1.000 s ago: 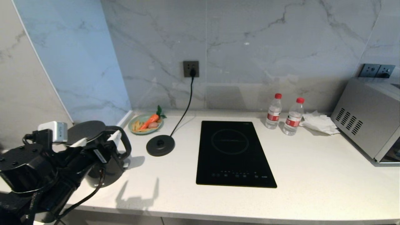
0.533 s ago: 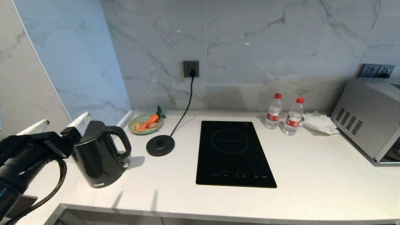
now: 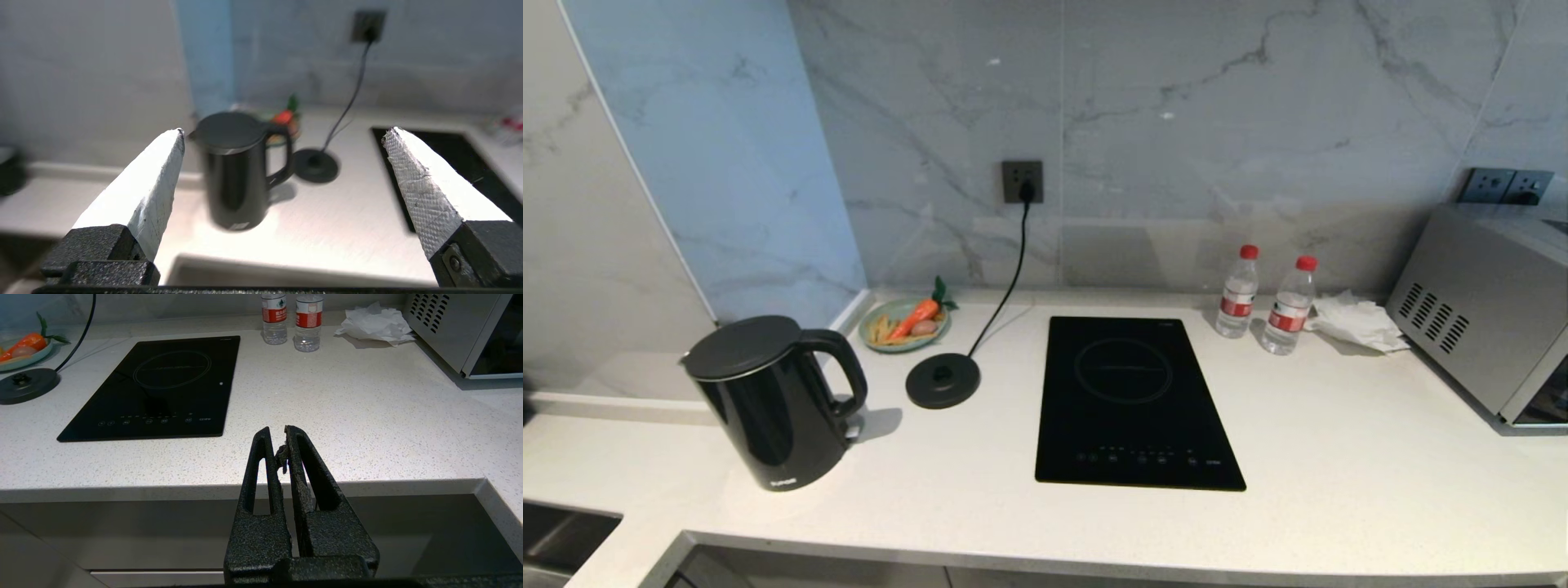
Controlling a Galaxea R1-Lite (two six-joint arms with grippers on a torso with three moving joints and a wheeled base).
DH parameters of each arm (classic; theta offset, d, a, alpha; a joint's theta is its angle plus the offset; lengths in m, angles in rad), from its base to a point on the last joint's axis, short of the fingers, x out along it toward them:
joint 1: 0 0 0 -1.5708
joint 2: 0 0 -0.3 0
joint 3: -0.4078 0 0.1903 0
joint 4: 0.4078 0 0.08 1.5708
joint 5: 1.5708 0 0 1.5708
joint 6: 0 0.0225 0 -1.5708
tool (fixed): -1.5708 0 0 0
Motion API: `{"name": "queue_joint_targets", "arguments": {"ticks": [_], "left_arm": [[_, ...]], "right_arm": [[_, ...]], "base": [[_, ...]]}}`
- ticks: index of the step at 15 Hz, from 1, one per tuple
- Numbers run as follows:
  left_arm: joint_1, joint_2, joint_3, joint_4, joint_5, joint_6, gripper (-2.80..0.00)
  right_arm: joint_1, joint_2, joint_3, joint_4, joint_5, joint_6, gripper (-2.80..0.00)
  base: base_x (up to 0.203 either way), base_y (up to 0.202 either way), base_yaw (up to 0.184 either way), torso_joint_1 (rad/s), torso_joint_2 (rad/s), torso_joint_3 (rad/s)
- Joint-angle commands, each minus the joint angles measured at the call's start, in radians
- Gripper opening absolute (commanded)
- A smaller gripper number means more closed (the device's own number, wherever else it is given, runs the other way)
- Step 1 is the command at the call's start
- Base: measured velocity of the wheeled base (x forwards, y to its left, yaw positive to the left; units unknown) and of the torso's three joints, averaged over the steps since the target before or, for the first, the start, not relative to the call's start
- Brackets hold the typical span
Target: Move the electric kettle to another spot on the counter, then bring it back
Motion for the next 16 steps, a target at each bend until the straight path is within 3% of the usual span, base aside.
{"name": "queue_joint_targets", "arguments": {"ticks": [1, 3, 6, 8, 10, 16], "left_arm": [[0.009, -0.175, -0.006, 0.137, 0.054, 0.074, 0.00], [0.011, -0.175, 0.043, 0.138, 0.158, 0.083, 0.00], [0.016, -0.165, 0.009, 0.141, 0.106, 0.108, 0.00], [0.115, -0.144, -0.018, 0.142, 0.102, 0.163, 0.00], [0.179, -0.183, 0.002, 0.143, -0.001, 0.191, 0.00], [0.186, -0.394, 0.369, 0.141, -0.187, 0.200, 0.00]], "right_arm": [[0.000, 0.000, 0.000, 0.000, 0.000, 0.001, -2.80], [0.000, 0.000, 0.000, 0.000, 0.000, 0.001, -2.80], [0.000, 0.000, 0.000, 0.000, 0.001, 0.001, -2.80], [0.000, 0.000, 0.000, 0.000, 0.001, 0.001, -2.80], [0.000, 0.000, 0.000, 0.000, 0.000, 0.001, -2.80], [0.000, 0.001, 0.000, 0.000, 0.000, 0.001, -2.80]], "base": [[0.000, 0.000, 0.000, 0.000, 0.00, 0.000], [0.000, 0.000, 0.000, 0.000, 0.00, 0.000], [0.000, 0.000, 0.000, 0.000, 0.00, 0.000], [0.000, 0.000, 0.000, 0.000, 0.00, 0.000], [0.000, 0.000, 0.000, 0.000, 0.00, 0.000], [0.000, 0.000, 0.000, 0.000, 0.00, 0.000]]}}
